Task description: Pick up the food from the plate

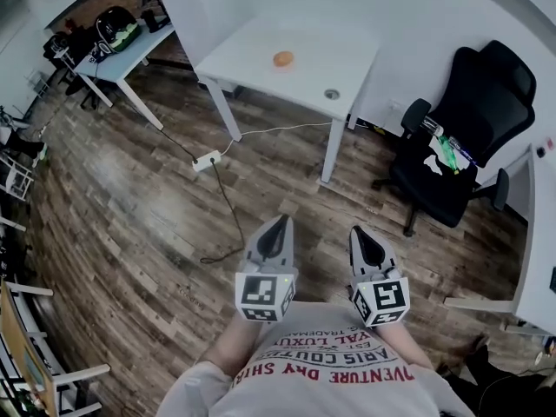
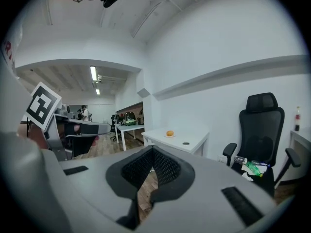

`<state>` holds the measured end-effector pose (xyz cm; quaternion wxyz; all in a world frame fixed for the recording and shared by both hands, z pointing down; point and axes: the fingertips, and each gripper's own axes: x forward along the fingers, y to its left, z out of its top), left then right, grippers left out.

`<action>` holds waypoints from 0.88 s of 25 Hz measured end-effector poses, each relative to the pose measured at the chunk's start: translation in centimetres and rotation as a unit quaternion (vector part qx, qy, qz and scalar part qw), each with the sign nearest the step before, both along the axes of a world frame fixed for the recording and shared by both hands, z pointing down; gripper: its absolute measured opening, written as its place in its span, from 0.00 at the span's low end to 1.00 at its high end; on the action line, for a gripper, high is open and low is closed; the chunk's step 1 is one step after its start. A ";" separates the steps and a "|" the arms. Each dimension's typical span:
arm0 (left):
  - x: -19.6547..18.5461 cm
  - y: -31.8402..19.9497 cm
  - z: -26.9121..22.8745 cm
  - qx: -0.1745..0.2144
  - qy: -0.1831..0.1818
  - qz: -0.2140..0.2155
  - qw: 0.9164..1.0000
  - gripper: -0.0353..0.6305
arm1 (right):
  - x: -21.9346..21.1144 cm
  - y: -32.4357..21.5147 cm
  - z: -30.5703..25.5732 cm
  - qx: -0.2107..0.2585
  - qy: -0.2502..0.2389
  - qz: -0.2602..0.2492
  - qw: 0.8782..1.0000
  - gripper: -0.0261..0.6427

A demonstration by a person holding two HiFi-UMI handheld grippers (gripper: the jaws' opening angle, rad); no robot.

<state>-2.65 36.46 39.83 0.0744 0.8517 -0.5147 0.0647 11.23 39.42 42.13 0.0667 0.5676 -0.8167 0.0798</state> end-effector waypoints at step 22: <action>-22.0 -23.6 1.0 -0.028 0.015 -0.025 0.999 0.06 | -20.1 -23.5 1.2 -0.044 0.037 -0.019 0.998 0.06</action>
